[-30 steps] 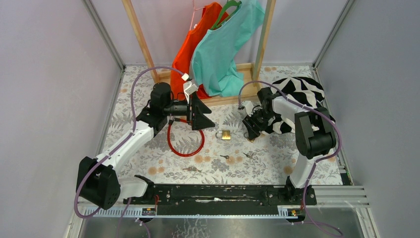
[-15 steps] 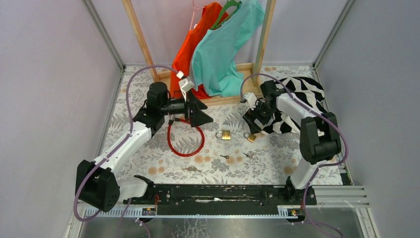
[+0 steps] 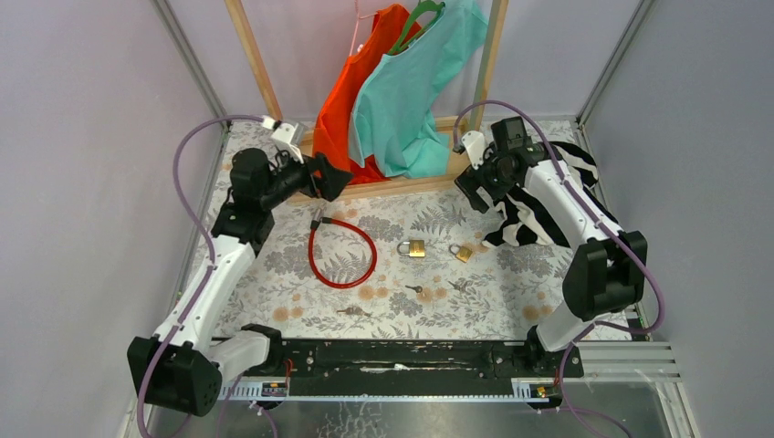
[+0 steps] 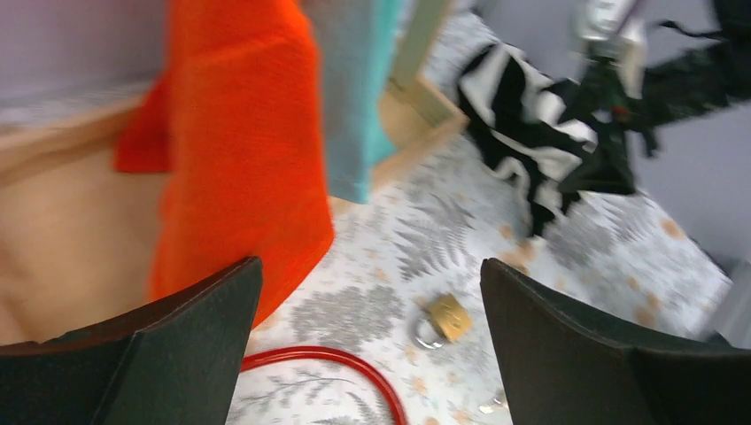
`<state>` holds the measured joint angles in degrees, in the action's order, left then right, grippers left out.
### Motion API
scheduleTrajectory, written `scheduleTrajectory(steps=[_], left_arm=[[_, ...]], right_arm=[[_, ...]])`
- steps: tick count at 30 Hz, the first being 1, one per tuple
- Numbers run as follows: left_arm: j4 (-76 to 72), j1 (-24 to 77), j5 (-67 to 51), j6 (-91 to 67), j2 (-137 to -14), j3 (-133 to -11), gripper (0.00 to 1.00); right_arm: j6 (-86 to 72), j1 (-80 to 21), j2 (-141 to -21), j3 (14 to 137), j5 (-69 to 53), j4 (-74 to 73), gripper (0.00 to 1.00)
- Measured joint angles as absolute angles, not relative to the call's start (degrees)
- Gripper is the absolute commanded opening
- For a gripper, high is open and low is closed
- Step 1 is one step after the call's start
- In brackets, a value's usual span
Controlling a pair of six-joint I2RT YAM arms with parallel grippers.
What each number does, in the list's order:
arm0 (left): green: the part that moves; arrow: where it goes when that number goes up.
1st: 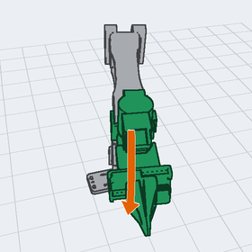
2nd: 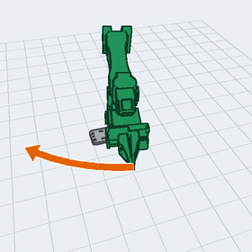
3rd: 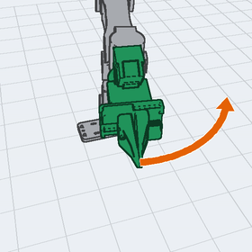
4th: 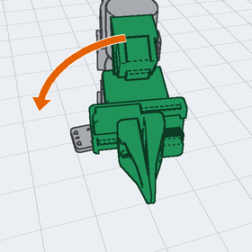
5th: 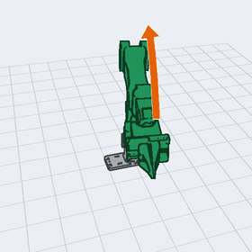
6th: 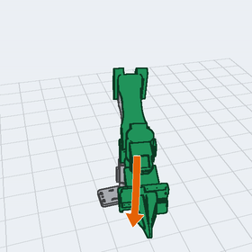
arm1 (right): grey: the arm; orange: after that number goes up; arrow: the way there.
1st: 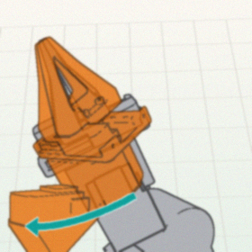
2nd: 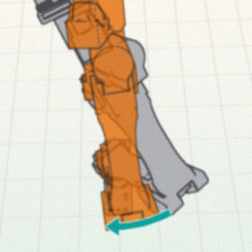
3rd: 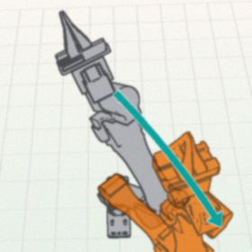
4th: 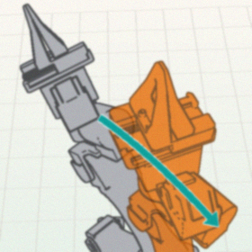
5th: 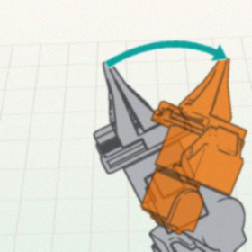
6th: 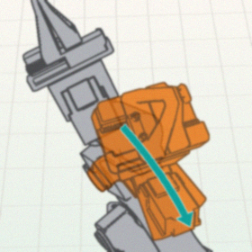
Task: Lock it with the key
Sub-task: Reset both arms
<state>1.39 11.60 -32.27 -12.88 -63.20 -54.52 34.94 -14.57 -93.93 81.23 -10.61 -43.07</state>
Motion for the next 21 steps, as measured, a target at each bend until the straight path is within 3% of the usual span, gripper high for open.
scheduleTrajectory(steps=[12,21], left_arm=[[5.93,10.83,-1.10,2.13,-56.07,-58.46,1.00],[14.61,10.81,1.19,14.02,-56.84,-60.42,1.00]], right_arm=[[31.09,-14.57,-80.44,79.09,5.89,-36.67,0.99],[26.92,-14.57,-74.78,78.83,11.18,-33.17,0.99]])
